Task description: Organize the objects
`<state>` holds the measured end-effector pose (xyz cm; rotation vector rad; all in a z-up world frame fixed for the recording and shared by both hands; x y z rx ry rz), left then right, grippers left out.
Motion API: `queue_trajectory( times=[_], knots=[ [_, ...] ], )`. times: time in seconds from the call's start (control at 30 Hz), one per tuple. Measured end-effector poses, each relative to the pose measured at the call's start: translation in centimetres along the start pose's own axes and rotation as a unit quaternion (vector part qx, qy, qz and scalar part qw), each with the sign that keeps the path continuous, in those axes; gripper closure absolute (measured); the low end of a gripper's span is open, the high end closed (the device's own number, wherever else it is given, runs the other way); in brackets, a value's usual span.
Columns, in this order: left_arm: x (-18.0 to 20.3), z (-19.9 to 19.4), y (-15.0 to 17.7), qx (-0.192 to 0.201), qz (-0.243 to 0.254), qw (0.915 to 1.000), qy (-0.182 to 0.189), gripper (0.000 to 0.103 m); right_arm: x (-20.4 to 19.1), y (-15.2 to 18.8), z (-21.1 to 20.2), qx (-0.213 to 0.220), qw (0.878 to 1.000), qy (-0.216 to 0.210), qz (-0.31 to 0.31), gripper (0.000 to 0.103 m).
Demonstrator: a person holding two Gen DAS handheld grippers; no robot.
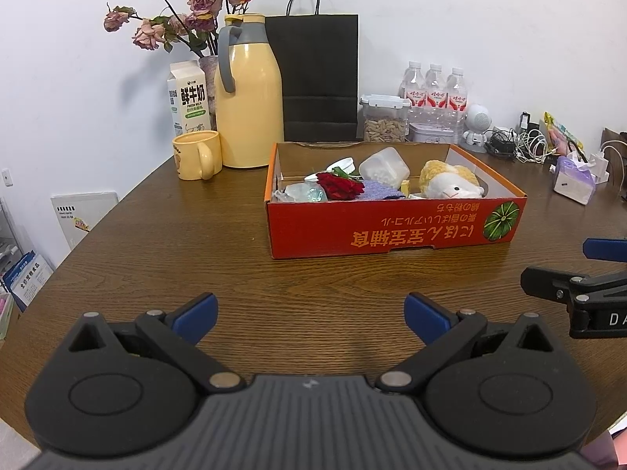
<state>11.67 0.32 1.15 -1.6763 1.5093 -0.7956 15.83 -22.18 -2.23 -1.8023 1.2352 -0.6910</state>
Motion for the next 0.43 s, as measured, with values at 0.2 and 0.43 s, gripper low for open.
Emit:
queue_trajectory(
  times=[0.2, 0.43],
  knots=[
    [-0.18, -0.04, -0.11, 0.002, -0.001, 1.0000, -0.003, 0.000, 0.00, 0.02, 0.01, 0.000, 1.000, 0.000, 0.000, 0.000],
    [-0.40, 0.06, 0.02, -0.006, -0.007, 0.9999, -0.005, 0.000, -0.04, 0.03, 0.03, -0.001, 1.000, 0.000, 0.000, 0.000]
  ],
)
Point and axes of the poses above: each gripper's, at about its wrist camera, not at the fingertips, and z roughly the way its jaws point, x to its right, y to its underside, the point moved 4 cm from there along z, roughly the way its jaws point
